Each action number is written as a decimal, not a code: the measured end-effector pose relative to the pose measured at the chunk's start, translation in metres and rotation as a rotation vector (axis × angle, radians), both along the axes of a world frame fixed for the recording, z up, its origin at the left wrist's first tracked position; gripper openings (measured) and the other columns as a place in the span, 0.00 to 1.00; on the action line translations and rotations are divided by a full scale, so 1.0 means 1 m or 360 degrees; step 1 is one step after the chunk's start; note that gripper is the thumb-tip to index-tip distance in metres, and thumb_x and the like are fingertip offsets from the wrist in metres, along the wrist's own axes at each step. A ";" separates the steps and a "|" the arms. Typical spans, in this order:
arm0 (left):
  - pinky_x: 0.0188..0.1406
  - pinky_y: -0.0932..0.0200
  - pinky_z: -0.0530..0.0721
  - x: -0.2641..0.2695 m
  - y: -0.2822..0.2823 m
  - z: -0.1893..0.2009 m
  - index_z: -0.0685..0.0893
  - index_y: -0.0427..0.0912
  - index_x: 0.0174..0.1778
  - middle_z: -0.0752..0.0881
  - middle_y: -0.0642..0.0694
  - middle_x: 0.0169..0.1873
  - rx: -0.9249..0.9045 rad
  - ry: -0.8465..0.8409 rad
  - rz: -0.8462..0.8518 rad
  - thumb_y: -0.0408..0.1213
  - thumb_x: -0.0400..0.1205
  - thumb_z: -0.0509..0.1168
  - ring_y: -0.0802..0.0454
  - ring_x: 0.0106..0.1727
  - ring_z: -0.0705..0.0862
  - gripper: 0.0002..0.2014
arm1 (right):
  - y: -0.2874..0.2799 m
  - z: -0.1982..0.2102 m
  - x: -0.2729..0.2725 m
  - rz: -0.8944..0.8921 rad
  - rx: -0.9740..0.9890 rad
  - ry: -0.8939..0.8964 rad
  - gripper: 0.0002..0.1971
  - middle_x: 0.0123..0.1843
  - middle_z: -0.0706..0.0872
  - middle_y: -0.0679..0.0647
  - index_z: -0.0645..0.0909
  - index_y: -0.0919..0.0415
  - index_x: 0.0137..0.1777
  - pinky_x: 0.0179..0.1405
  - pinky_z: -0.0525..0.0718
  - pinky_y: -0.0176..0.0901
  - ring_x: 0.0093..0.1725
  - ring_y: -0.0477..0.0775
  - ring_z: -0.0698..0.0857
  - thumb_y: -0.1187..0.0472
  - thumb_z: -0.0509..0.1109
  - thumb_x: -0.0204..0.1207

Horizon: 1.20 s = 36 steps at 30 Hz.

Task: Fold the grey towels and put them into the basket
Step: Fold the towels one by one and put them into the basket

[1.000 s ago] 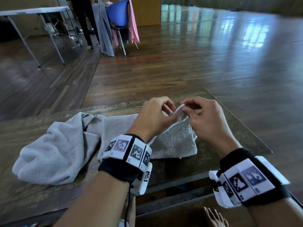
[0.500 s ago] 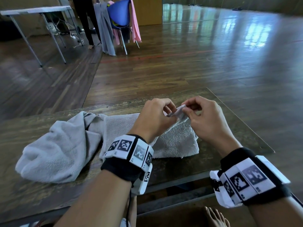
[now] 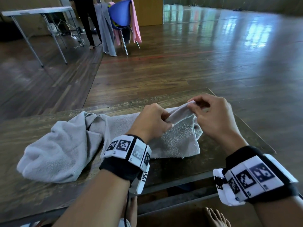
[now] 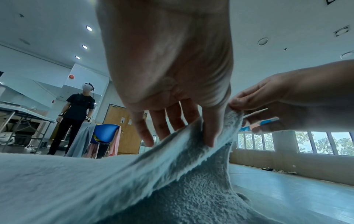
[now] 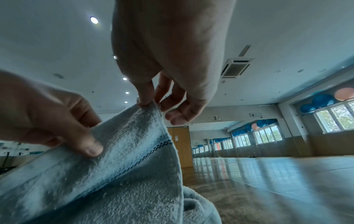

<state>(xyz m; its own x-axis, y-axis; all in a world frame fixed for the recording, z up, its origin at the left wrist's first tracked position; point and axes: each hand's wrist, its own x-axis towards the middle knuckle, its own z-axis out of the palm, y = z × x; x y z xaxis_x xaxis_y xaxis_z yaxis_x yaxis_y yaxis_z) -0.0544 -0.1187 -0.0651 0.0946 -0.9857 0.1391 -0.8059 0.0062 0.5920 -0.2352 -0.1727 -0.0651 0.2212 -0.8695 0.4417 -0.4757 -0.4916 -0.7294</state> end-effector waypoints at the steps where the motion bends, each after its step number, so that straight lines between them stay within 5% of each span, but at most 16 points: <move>1: 0.20 0.68 0.75 0.004 0.000 0.000 0.94 0.45 0.36 0.88 0.49 0.25 0.0016 -0.0026 0.0033 0.36 0.75 0.76 0.58 0.23 0.80 0.03 | -0.003 0.001 -0.003 -0.0022 -0.0012 -0.0024 0.02 0.41 0.89 0.36 0.90 0.49 0.48 0.41 0.78 0.19 0.44 0.35 0.87 0.57 0.78 0.78; 5: 0.32 0.53 0.86 0.023 0.002 0.005 0.94 0.46 0.38 0.89 0.48 0.28 0.0035 -0.0091 0.0165 0.42 0.76 0.75 0.51 0.31 0.85 0.05 | -0.013 0.004 -0.015 -0.0122 -0.0018 -0.0112 0.05 0.38 0.86 0.33 0.89 0.45 0.48 0.39 0.77 0.21 0.41 0.32 0.85 0.58 0.78 0.78; 8: 0.27 0.57 0.80 0.038 0.007 0.006 0.95 0.48 0.37 0.88 0.53 0.24 -0.0036 -0.0077 0.0236 0.43 0.75 0.76 0.55 0.27 0.84 0.05 | -0.022 0.005 -0.027 -0.0222 -0.0037 -0.0178 0.08 0.37 0.86 0.33 0.86 0.41 0.42 0.35 0.77 0.20 0.38 0.35 0.86 0.57 0.78 0.78; 12: 0.31 0.55 0.83 0.057 0.015 0.008 0.94 0.47 0.32 0.86 0.52 0.21 -0.0056 -0.0001 0.0355 0.47 0.74 0.78 0.53 0.27 0.82 0.09 | -0.033 0.001 -0.040 -0.0284 0.0033 -0.0320 0.09 0.41 0.90 0.39 0.86 0.40 0.40 0.44 0.92 0.47 0.33 0.49 0.92 0.55 0.78 0.78; 15: 0.31 0.54 0.83 0.067 0.021 0.008 0.94 0.46 0.34 0.89 0.47 0.25 -0.0046 -0.0022 0.0361 0.46 0.75 0.78 0.49 0.32 0.86 0.08 | -0.039 -0.007 -0.044 -0.0265 0.0127 -0.0450 0.09 0.42 0.91 0.46 0.87 0.44 0.40 0.42 0.93 0.53 0.29 0.49 0.93 0.59 0.78 0.79; 19: 0.37 0.57 0.86 0.073 0.029 0.008 0.95 0.46 0.40 0.92 0.48 0.32 -0.0037 0.0007 0.0333 0.38 0.75 0.79 0.48 0.38 0.90 0.01 | -0.044 -0.018 -0.044 -0.0224 0.0254 -0.0512 0.09 0.38 0.92 0.50 0.88 0.47 0.39 0.45 0.93 0.53 0.33 0.53 0.94 0.62 0.78 0.78; 24: 0.44 0.55 0.89 0.083 0.042 0.006 0.95 0.43 0.41 0.93 0.46 0.37 -0.0205 -0.0006 0.0433 0.26 0.73 0.76 0.51 0.42 0.89 0.07 | -0.044 -0.021 -0.037 -0.0125 0.0348 -0.0517 0.12 0.45 0.92 0.52 0.89 0.44 0.37 0.49 0.93 0.51 0.39 0.53 0.95 0.62 0.78 0.78; 29: 0.31 0.70 0.83 0.095 0.056 0.003 0.95 0.42 0.41 0.92 0.45 0.34 -0.0324 0.0035 0.0595 0.25 0.72 0.77 0.54 0.35 0.86 0.07 | -0.039 -0.019 -0.025 -0.0033 0.0387 -0.0480 0.12 0.46 0.92 0.49 0.89 0.45 0.38 0.54 0.92 0.52 0.45 0.53 0.94 0.63 0.77 0.79; 33: 0.35 0.53 0.86 0.100 0.067 0.001 0.94 0.45 0.36 0.90 0.46 0.31 -0.0323 0.0076 0.0640 0.27 0.70 0.80 0.51 0.34 0.84 0.07 | -0.037 -0.018 -0.016 -0.0013 0.0411 -0.0460 0.13 0.46 0.92 0.49 0.89 0.44 0.37 0.54 0.92 0.52 0.45 0.53 0.94 0.63 0.77 0.80; 36: 0.29 0.60 0.80 0.104 0.072 -0.005 0.89 0.44 0.33 0.88 0.44 0.32 -0.0316 0.0102 0.0648 0.27 0.68 0.82 0.54 0.32 0.80 0.10 | -0.035 -0.019 -0.010 -0.0012 0.0411 -0.0453 0.12 0.46 0.91 0.49 0.89 0.44 0.37 0.54 0.92 0.53 0.44 0.55 0.94 0.63 0.77 0.79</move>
